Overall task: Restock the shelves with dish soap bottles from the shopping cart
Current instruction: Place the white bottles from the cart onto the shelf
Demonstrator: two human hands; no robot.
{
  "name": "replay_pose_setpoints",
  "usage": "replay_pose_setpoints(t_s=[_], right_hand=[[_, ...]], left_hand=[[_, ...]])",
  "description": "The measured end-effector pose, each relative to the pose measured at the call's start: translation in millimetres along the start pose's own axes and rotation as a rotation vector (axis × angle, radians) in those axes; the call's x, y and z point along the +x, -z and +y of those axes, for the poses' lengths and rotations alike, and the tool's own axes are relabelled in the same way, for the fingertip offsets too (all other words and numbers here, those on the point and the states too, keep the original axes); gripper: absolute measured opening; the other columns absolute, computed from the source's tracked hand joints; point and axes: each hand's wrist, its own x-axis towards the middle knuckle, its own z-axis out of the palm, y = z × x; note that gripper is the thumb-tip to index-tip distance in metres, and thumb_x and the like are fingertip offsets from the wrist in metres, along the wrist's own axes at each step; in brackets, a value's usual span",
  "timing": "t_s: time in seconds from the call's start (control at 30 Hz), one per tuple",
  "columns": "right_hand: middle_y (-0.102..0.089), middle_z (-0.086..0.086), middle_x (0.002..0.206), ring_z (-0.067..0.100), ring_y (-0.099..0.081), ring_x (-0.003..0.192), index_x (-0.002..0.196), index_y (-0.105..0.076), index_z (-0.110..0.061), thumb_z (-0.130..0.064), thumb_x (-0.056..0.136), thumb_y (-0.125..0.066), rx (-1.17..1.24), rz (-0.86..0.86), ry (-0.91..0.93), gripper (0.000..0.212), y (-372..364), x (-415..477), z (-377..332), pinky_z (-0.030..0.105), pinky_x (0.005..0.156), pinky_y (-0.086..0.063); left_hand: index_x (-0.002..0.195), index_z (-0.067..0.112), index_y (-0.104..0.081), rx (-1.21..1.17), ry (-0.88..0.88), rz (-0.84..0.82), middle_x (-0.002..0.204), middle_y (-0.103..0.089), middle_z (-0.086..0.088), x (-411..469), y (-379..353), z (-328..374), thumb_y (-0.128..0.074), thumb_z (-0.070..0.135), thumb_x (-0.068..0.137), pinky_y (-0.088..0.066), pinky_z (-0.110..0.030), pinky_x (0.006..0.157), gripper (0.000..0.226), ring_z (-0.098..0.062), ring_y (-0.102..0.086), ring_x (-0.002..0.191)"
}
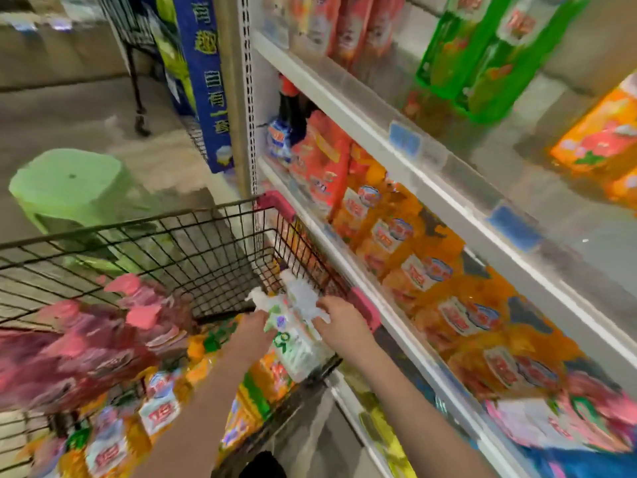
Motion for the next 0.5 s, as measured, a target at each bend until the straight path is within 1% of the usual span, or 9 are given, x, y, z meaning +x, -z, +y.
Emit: replay_pose_setpoints(t_s=[0.07, 0.1, 0.17, 0.23, 0.27, 0.33, 0.43, 0.5], right_hand=[[-0.051, 0.010, 0.134, 0.025, -0.050, 0.122, 0.133, -0.048, -0.010, -0.029, 0.094, -0.052, -0.052, -0.077, -0.063, 0.044, -14, 33, 4, 0.032, 0.098, -0.041], [-0.051, 0.012, 0.133, 0.028, -0.051, 0.121, 0.132, -0.048, -0.009, -0.029, 0.093, -0.053, -0.080, -0.110, -0.093, 0.044, -20, 48, 6, 0.034, 0.096, -0.043], [-0.053, 0.015, 0.128, 0.031, -0.053, 0.116, 0.126, -0.049, -0.007, -0.027, 0.091, -0.054, -0.153, -0.159, -0.116, 0.041, -31, 75, 13, 0.037, 0.092, -0.046], [-0.050, 0.017, 0.127, 0.033, -0.052, 0.115, 0.126, -0.046, -0.006, -0.026, 0.091, -0.053, -0.242, -0.219, -0.124, 0.040, -41, 97, 19, 0.038, 0.089, -0.045], [-0.048, 0.017, 0.127, 0.033, -0.051, 0.115, 0.128, -0.044, -0.007, -0.026, 0.092, -0.052, -0.275, -0.235, -0.128, 0.042, -46, 105, 21, 0.038, 0.088, -0.045], [-0.047, 0.017, 0.128, 0.033, -0.050, 0.115, 0.129, -0.042, -0.006, -0.026, 0.093, -0.051, -0.313, -0.252, -0.131, 0.043, -55, 119, 27, 0.037, 0.088, -0.044], [-0.048, 0.016, 0.128, 0.033, -0.051, 0.116, 0.126, -0.042, -0.005, -0.023, 0.093, -0.051, -0.383, -0.288, -0.124, 0.039, -71, 135, 33, 0.037, 0.090, -0.044], [-0.049, 0.014, 0.128, 0.031, -0.051, 0.117, 0.128, -0.041, -0.006, -0.024, 0.094, -0.051, -0.428, -0.280, -0.131, 0.039, -79, 139, 35, 0.037, 0.090, -0.044]], left_hand=[[0.140, 0.006, -0.038, -0.044, 0.057, -0.047, 0.144, -0.038, -0.015, 25, -8, -7, -0.053, 0.027, 0.094, -0.035, -0.030, 0.101, 0.053, -0.027, -0.039, 0.131], [0.141, 0.005, -0.035, -0.052, 0.082, -0.064, 0.145, -0.037, -0.014, 38, -12, -9, -0.053, 0.029, 0.095, -0.035, -0.030, 0.101, 0.056, -0.027, -0.039, 0.131], [0.138, 0.003, -0.036, -0.089, 0.170, -0.097, 0.140, -0.040, -0.014, 62, -20, -12, -0.054, 0.033, 0.094, -0.041, -0.032, 0.096, 0.056, -0.027, -0.047, 0.121], [0.128, 0.001, -0.043, -0.126, 0.260, -0.098, 0.128, -0.046, -0.012, 82, -25, -12, -0.056, 0.038, 0.093, -0.045, -0.032, 0.083, 0.052, -0.026, -0.052, 0.107], [0.123, 0.001, -0.044, -0.132, 0.285, -0.085, 0.123, -0.049, -0.012, 93, -28, -11, -0.056, 0.040, 0.092, -0.045, -0.030, 0.081, 0.052, -0.027, -0.053, 0.108], [0.123, 0.001, -0.045, -0.105, 0.316, -0.072, 0.122, -0.050, -0.014, 111, -35, -10, -0.056, 0.043, 0.089, -0.046, -0.035, 0.088, 0.056, -0.029, -0.049, 0.114], [0.129, 0.002, -0.038, -0.103, 0.439, -0.059, 0.129, -0.039, -0.016, 131, -45, -6, -0.054, 0.047, 0.089, -0.042, -0.042, 0.095, 0.062, -0.033, -0.039, 0.122], [0.136, 0.001, -0.031, -0.097, 0.480, -0.064, 0.138, -0.033, -0.017, 134, -46, -4, -0.053, 0.051, 0.089, -0.038, -0.044, 0.100, 0.072, -0.035, -0.032, 0.129]])
